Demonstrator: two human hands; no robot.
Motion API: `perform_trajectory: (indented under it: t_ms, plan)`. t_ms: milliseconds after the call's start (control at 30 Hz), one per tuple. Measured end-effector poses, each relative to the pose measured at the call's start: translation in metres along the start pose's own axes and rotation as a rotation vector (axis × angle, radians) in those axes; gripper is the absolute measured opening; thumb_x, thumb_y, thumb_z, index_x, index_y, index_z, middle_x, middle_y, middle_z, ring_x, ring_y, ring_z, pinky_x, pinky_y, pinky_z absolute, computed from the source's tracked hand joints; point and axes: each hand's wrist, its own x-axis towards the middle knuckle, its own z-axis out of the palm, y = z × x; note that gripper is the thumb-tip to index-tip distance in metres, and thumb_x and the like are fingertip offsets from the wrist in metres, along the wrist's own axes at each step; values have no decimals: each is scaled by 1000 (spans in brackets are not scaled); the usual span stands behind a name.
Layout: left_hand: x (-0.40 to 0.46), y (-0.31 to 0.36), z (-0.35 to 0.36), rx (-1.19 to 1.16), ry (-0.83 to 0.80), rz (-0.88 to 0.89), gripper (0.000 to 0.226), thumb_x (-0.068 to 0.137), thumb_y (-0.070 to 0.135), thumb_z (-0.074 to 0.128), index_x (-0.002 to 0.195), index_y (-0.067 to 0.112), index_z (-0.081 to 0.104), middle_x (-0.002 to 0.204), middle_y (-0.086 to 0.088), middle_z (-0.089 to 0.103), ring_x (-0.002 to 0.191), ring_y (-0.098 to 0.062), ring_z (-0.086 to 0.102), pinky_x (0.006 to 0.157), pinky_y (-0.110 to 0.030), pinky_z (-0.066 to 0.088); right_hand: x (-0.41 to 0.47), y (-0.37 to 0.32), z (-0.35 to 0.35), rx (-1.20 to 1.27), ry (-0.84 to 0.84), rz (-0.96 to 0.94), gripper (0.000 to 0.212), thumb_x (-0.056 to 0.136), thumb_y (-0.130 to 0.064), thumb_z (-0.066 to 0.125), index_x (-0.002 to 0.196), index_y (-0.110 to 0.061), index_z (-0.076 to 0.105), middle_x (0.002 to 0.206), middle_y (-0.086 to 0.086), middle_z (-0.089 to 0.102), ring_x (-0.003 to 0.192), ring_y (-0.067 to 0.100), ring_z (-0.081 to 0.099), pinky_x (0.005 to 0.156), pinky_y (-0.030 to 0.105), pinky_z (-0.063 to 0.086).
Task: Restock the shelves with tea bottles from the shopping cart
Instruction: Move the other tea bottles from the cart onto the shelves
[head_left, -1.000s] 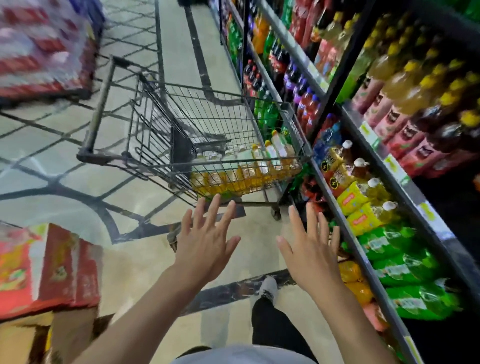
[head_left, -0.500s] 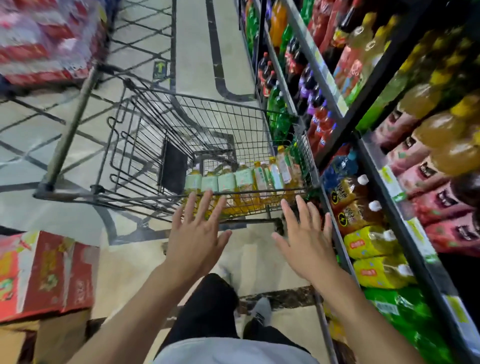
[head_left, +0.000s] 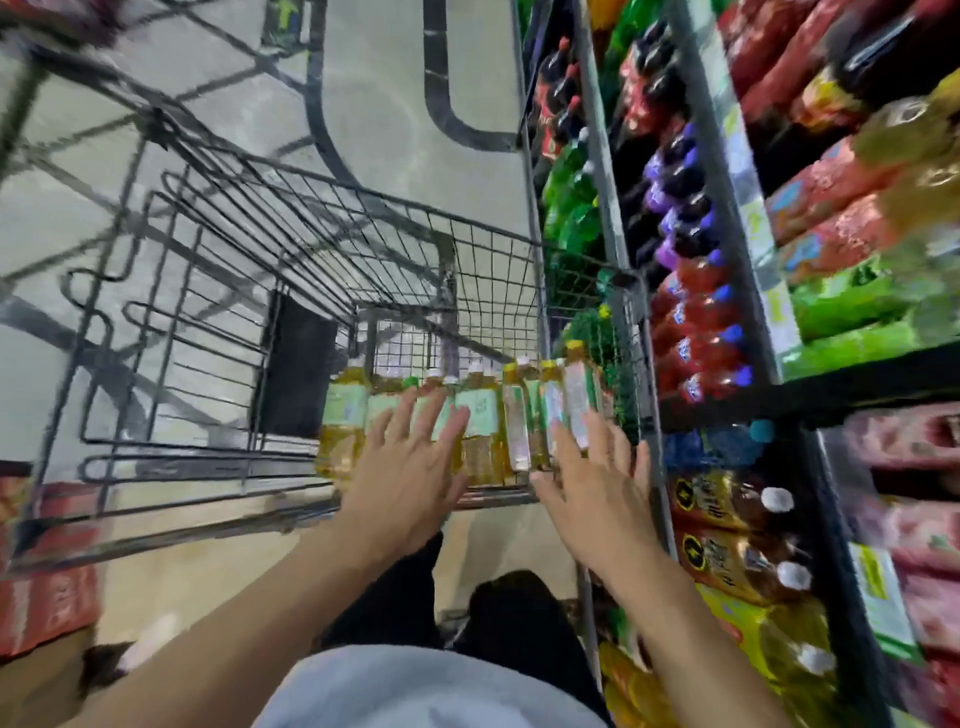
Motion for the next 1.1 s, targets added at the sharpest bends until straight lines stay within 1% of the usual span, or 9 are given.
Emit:
perform_trajectory:
  t_ms: [133,300,500,600,700,800,833,1000,1100]
  plan:
    - [54,-1,-2,-33,-90,64,69,105,58,27,162,29,0,172,-4,-2,157,-30,-7,127,-47,7,59,10,-5,61,-19,63,68,103,-56,38,162,-33,11,170,2,-2,156,29,-3,125,56,2]
    - [123,-5,34,-52,-195,68,70,106,55,26,161,28,-8,171,-7,-5,157,-33,-7,126,-49,4,133,42,19,66,-82,107,70,102,-53,44,161,-32,12,169,5,4,155,31,5,125,54,9]
    - [199,11,79,-111,-297,12,71,107,50,33,163,24,-4,171,-10,-2,157,-33,-7,127,-49,6,208,80,64,89,-97,122,74,100,-44,56,160,-25,17,167,11,14,149,37,21,119,53,25]
    - [229,26,102,-139,-290,26,72,107,46,39,163,20,3,170,-13,9,157,-35,0,125,-50,8,231,99,84,177,-109,164,84,98,-45,60,162,-26,10,168,13,10,150,39,22,119,55,30]
    - [252,40,122,-110,-309,20,71,106,42,41,161,14,8,165,-17,21,155,-36,11,124,-50,12,241,109,98,221,-73,172,92,95,-45,64,162,-31,2,168,14,13,150,39,21,118,52,27]
    - [266,49,137,-107,-323,-27,62,105,44,43,153,12,21,158,-22,26,147,-39,26,122,-50,22,247,112,108,247,-12,180,90,92,-43,69,161,-32,11,162,15,24,143,38,26,114,50,31]
    - [268,51,140,-119,-320,-45,62,105,46,43,152,13,21,157,-24,24,147,-40,28,122,-50,23,249,113,111,257,11,180,89,91,-42,70,160,-32,15,160,17,27,141,38,28,112,50,33]
    - [271,51,154,-40,-396,-74,81,104,59,33,159,19,-11,166,-27,4,155,-43,1,125,-52,2,249,111,121,260,136,193,88,84,-42,76,153,-36,23,154,18,35,134,40,34,107,54,37]
    - [276,54,160,-54,-432,-116,87,103,62,33,158,20,-20,167,-26,6,154,-44,-8,123,-54,-6,250,107,128,307,191,207,91,82,-40,79,151,-38,20,157,17,37,139,43,34,112,57,33]
